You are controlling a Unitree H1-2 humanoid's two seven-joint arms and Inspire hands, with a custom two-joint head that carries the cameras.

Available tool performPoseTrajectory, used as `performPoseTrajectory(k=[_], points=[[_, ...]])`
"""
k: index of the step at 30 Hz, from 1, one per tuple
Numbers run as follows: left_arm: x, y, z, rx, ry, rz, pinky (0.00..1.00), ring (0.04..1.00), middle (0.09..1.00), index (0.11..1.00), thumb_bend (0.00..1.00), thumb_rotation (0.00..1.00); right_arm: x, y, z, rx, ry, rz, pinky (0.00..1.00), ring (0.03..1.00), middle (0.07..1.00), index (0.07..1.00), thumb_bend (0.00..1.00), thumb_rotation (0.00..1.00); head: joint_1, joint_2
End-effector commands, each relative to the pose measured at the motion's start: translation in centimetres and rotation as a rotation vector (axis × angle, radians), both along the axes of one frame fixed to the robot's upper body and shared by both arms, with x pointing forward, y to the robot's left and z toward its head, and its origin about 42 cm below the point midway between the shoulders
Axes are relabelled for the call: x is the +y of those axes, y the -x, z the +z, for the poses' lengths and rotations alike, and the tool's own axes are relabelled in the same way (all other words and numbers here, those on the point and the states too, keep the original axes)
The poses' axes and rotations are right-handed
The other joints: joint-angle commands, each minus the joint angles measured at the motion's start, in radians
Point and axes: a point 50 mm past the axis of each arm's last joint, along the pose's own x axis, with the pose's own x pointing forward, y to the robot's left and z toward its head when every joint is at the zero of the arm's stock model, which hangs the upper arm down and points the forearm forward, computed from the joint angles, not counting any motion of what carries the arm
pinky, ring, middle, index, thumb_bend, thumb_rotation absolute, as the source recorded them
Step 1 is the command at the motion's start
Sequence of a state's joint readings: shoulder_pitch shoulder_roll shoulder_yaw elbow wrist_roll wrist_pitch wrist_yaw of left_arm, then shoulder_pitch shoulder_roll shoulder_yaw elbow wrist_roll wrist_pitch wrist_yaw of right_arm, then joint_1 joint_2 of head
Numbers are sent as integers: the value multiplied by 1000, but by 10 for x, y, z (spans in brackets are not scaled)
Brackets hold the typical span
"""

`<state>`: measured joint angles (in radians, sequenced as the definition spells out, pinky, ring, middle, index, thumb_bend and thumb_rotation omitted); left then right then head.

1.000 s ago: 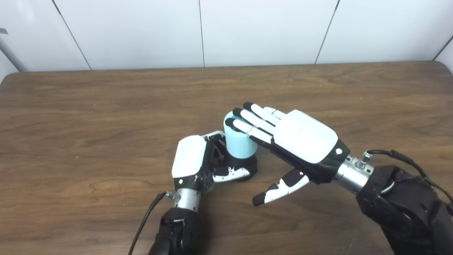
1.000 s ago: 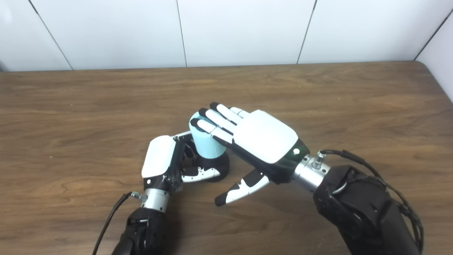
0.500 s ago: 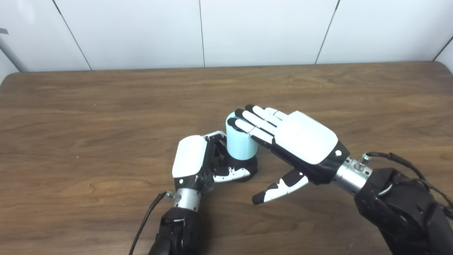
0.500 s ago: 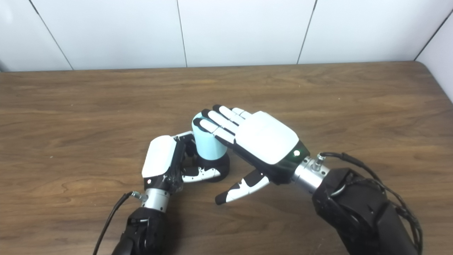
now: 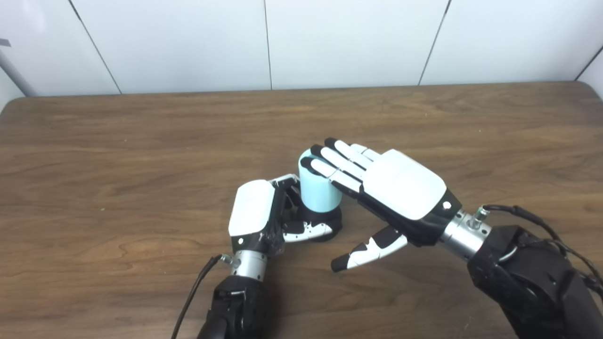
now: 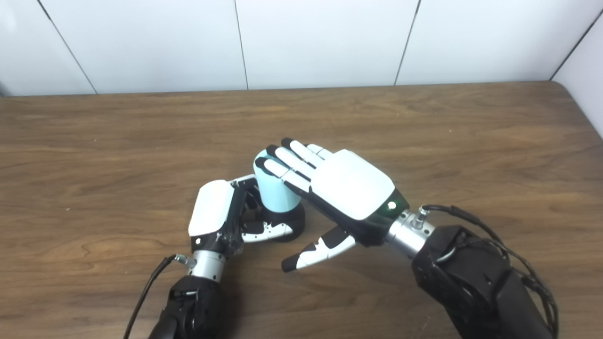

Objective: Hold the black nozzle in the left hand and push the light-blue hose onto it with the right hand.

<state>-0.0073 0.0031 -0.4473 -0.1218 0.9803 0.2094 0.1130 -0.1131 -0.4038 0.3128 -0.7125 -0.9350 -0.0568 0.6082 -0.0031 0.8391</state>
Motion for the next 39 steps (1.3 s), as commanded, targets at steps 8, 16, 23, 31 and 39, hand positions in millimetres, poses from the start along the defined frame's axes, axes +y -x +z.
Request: performPoseTrajectory(k=[8,16,23,31,39], points=[[8,19,-41,233,-67,10,397,451,427,486,526,0,-13,21,-41,237,240,13,941,985,969,925,637,787,-2,6],[8,19,-41,235,-65,8,417,472,440,486,527,0,-15,20,-41,238,231,-1,926,984,970,926,636,784,-4,7],[9,20,-41,239,-53,4,369,431,431,485,526,0,-11,10,-15,177,120,-28,946,993,982,943,644,780,-3,4],[7,20,-42,245,-48,3,420,475,481,483,525,0,-10,-6,34,86,-70,-30,906,995,983,955,621,760,-5,3],[4,23,-45,255,-53,-6,372,424,434,484,526,0,-9,-18,61,10,-248,-59,889,998,988,956,592,779,-9,-1]])
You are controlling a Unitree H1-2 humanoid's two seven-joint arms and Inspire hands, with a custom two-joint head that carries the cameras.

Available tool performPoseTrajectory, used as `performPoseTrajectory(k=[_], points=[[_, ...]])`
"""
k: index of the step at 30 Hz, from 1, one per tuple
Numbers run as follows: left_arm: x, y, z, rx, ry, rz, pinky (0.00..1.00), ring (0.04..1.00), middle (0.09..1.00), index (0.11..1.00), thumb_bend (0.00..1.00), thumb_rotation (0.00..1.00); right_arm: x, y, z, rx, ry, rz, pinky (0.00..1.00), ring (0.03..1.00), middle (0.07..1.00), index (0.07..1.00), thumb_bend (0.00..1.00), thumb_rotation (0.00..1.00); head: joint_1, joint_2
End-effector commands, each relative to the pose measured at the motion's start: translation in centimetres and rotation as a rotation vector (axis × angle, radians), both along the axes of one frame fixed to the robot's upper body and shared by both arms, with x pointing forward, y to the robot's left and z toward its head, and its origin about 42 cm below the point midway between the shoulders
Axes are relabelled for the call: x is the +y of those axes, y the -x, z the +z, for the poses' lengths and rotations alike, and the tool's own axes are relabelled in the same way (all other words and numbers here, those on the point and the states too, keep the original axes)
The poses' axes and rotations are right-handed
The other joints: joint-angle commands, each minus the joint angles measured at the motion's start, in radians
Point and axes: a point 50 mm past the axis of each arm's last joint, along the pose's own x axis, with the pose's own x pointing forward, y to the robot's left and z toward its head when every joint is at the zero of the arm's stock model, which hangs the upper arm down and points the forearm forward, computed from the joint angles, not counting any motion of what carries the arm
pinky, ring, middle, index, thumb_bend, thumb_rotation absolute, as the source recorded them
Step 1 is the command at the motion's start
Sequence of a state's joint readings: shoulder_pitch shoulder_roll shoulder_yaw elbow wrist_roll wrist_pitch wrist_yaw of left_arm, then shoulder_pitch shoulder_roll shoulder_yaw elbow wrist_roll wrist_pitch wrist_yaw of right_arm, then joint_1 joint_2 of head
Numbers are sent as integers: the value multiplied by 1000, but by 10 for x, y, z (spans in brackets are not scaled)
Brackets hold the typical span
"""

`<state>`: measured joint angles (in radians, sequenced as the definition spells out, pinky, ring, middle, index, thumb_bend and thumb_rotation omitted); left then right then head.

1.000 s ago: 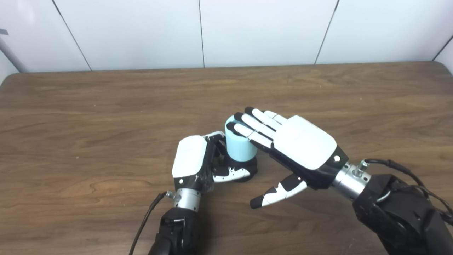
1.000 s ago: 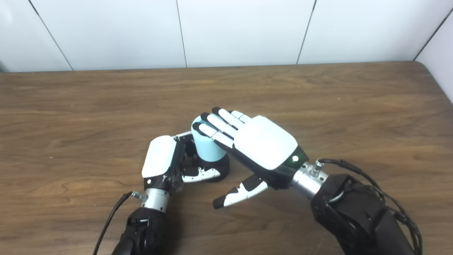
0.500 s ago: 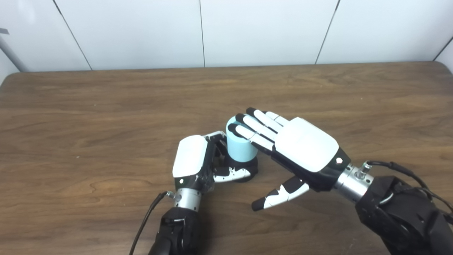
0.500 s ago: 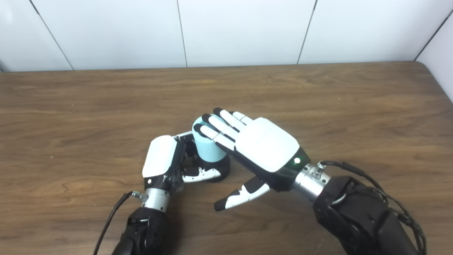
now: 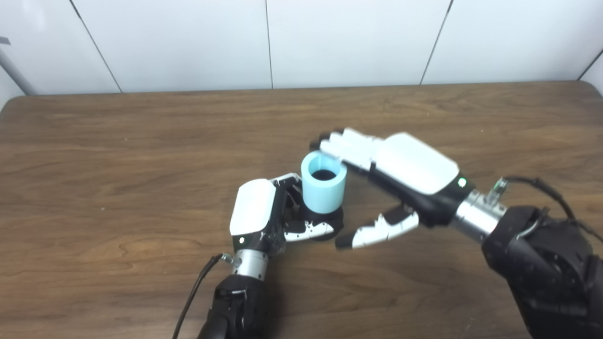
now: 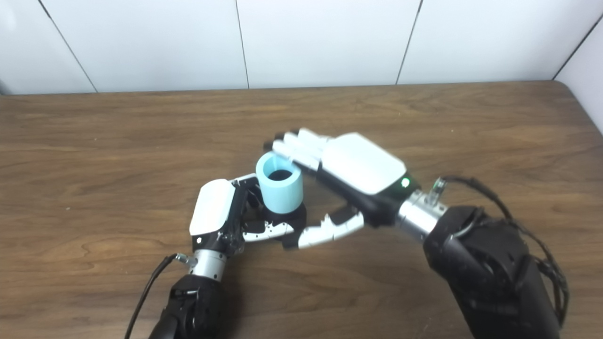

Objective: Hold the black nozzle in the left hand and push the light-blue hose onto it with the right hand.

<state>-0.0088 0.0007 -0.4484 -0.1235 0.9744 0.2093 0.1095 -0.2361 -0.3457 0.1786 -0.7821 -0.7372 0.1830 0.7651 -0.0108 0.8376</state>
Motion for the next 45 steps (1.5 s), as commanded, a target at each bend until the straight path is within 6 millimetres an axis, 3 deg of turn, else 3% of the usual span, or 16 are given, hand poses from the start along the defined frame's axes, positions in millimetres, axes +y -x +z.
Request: performPoseTrajectory(k=[1,8,12,15,21,25,28,30,31,38,41,43,45], points=[[5,23,-47,257,-63,-3,414,459,446,484,527,0,1,-1,19,-116,-50,-3,887,998,990,959,582,784,-1,2],[3,23,-49,262,-68,2,429,473,445,484,527,0,0,-7,28,-164,-77,-17,842,979,972,937,561,745,-2,3],[3,22,-49,261,-61,6,465,496,461,484,527,0,-5,-7,17,-136,-74,-46,858,969,960,935,563,683,-1,2],[4,22,-49,257,-50,8,437,476,453,484,527,0,-9,-6,6,-60,-112,-81,864,966,955,936,560,668,0,0],[5,20,-45,227,-83,6,391,444,423,488,526,0,-21,-4,-20,79,-211,-180,823,934,938,928,563,832,7,-1],[8,20,-43,200,-107,1,550,573,504,486,524,0,-26,-2,-33,123,-241,-217,789,922,941,928,560,916,7,-3],[10,19,-41,196,-116,-12,647,654,641,495,523,57,-29,-1,-40,141,-265,-234,811,925,947,931,545,909,6,-3],[11,18,-39,191,-120,-20,704,702,690,636,808,95,-31,-1,-44,144,-270,-240,814,926,951,936,533,908,6,-4],[11,18,-38,188,-121,-24,725,718,704,660,851,104,-31,-1,-45,144,-273,-241,812,925,951,937,531,908,7,-4],[12,14,-31,108,-134,-64,874,800,772,695,908,138,-31,-3,-49,144,-280,-250,819,921,949,941,516,902,9,-6],[13,11,-24,77,-123,-69,833,781,755,686,908,156,-31,-3,-51,147,-279,-251,835,920,947,946,525,915,10,-7],[13,9,-19,63,-111,-69,673,703,702,659,910,131,-31,-3,-52,146,-275,-252,852,920,948,951,528,929,10,-7],[13,7,-13,57,-106,-71,612,668,679,647,910,119,-30,-3,-52,147,-274,-254,856,920,947,952,529,932,10,-7]])
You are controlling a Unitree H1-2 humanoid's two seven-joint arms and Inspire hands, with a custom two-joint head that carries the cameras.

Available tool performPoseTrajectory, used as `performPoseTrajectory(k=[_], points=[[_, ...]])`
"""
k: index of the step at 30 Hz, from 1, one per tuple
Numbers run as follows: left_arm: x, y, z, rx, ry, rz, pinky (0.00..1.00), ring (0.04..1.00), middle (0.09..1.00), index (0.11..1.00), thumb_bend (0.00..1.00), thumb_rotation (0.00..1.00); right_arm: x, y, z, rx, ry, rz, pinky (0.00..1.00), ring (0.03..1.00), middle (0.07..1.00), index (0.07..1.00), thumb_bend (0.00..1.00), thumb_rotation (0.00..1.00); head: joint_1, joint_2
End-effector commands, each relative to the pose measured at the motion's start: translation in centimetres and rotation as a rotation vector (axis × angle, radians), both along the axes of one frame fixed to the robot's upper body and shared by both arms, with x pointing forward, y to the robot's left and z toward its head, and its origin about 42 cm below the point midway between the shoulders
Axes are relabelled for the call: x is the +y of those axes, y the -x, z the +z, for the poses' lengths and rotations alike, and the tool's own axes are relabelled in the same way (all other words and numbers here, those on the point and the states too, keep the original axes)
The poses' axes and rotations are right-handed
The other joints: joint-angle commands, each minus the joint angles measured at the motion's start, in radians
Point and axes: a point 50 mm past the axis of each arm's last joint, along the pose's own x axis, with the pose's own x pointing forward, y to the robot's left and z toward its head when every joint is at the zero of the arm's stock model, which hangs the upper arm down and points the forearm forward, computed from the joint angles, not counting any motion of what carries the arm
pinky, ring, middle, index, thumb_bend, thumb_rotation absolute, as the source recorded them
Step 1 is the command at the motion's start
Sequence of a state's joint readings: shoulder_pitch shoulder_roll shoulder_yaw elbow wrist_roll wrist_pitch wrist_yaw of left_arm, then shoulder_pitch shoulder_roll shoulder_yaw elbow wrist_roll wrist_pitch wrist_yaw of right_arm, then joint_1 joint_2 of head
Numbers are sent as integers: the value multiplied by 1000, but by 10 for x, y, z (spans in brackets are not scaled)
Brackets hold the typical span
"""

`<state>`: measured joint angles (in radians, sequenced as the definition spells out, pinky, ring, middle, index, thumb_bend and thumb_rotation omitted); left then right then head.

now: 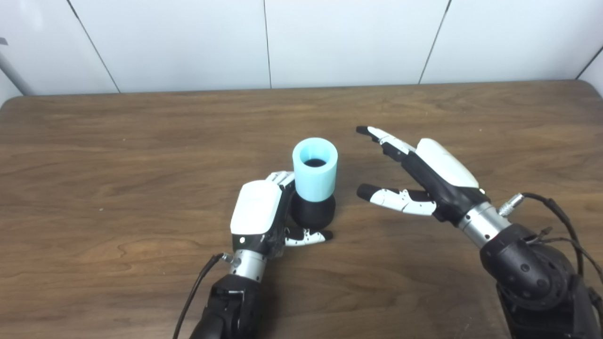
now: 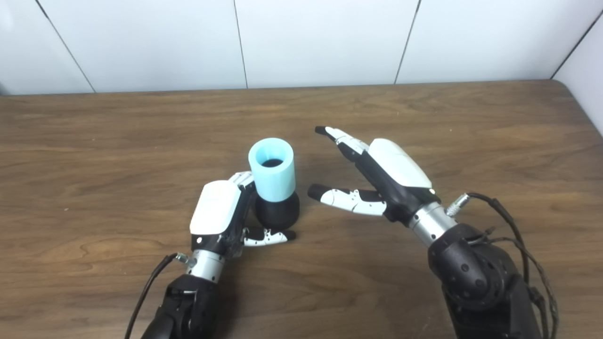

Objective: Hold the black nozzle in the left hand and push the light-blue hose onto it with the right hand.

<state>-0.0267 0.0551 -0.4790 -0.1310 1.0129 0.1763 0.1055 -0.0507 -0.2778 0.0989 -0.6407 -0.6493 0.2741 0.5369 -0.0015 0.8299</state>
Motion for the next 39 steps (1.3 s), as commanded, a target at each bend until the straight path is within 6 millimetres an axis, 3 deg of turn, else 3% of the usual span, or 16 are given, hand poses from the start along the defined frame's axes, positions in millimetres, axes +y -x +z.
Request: performPoseTrajectory(k=[1,6,15,21,26,31,39], points=[[7,6,-11,108,-27,-10,554,629,655,635,910,97,-1,-2,8,-55,-5,-2,859,921,947,953,530,932,2,-1],[10,-5,15,89,-43,-35,506,586,626,619,913,59,-1,-2,6,-52,-6,-4,863,923,947,956,529,929,4,-4],[25,-29,61,36,-101,-35,505,611,649,644,969,149,-3,-3,5,-53,-11,-13,817,918,940,949,535,911,5,-4],[36,-40,84,19,-154,-43,559,670,681,656,1000,188,-4,-2,4,-50,-9,-16,803,912,932,946,517,875,11,-3],[46,-46,97,31,-211,-61,583,689,701,694,1000,250,-5,-3,6,-49,-17,-22,815,911,930,944,529,887,13,-4],[55,-47,103,50,-270,-62,662,801,849,856,1000,373,-8,-5,8,-60,-7,-26,788,885,896,907,455,802,20,-4],[68,-49,99,68,-288,-44,618,778,888,936,1000,399,-11,-7,9,-66,11,-36,774,867,871,892,449,788,26,-8]])
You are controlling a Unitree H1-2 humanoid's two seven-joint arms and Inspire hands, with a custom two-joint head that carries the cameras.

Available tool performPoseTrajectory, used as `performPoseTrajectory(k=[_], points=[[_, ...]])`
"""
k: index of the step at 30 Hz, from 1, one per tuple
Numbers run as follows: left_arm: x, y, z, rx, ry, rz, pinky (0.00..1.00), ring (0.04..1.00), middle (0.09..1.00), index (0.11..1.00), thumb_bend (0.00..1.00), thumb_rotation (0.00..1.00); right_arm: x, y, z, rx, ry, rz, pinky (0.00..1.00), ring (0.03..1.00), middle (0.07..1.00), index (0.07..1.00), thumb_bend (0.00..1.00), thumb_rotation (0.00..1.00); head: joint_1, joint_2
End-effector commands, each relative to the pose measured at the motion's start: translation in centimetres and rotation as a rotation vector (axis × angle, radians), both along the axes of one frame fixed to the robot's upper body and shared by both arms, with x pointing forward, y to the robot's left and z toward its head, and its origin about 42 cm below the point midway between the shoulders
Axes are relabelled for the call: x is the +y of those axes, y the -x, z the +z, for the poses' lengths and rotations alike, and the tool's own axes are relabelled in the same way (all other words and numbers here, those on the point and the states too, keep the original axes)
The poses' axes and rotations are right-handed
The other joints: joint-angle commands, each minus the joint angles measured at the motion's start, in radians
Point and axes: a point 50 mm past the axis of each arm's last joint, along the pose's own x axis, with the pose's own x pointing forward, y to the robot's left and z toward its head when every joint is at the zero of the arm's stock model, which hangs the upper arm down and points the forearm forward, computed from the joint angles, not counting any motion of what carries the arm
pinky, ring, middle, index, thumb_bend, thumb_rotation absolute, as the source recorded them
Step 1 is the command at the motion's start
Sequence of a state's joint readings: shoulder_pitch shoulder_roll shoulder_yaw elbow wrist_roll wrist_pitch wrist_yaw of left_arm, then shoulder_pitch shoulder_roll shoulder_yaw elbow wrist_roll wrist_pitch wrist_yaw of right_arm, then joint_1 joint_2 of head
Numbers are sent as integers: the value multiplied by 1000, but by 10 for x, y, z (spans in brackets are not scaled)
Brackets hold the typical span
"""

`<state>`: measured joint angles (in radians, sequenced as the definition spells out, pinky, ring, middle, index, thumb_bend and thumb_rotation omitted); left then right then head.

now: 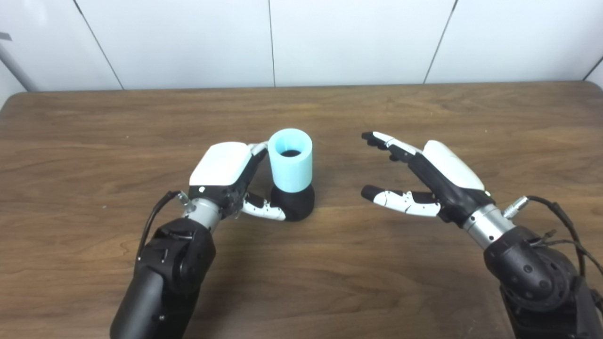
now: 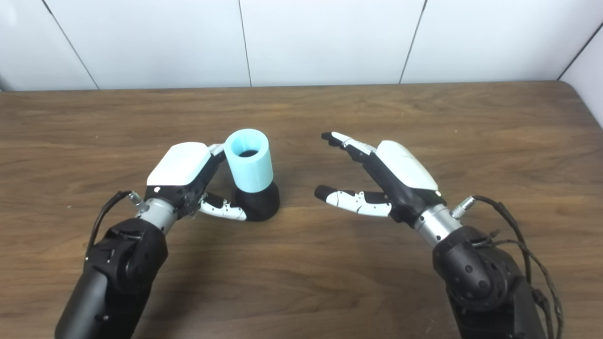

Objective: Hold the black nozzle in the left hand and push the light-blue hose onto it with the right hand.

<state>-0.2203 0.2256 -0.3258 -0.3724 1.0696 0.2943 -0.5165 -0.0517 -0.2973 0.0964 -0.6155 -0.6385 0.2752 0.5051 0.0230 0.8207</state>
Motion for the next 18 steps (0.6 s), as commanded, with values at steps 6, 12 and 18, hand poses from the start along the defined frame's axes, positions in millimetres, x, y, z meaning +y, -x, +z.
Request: performPoseTrajectory(k=[6,12,18], points=[[10,-1,15,-51,-33,1,626,798,923,968,1000,427,-8,-4,12,-60,14,-23,754,871,883,901,464,802,12,-5],[24,-1,25,-45,-52,33,671,833,955,1000,1000,451,-7,-4,12,-62,8,-19,751,867,884,906,467,807,17,-6],[49,-1,41,-15,92,79,712,848,912,947,1000,450,-9,-5,12,-52,-3,-12,755,868,899,915,474,811,43,5]])
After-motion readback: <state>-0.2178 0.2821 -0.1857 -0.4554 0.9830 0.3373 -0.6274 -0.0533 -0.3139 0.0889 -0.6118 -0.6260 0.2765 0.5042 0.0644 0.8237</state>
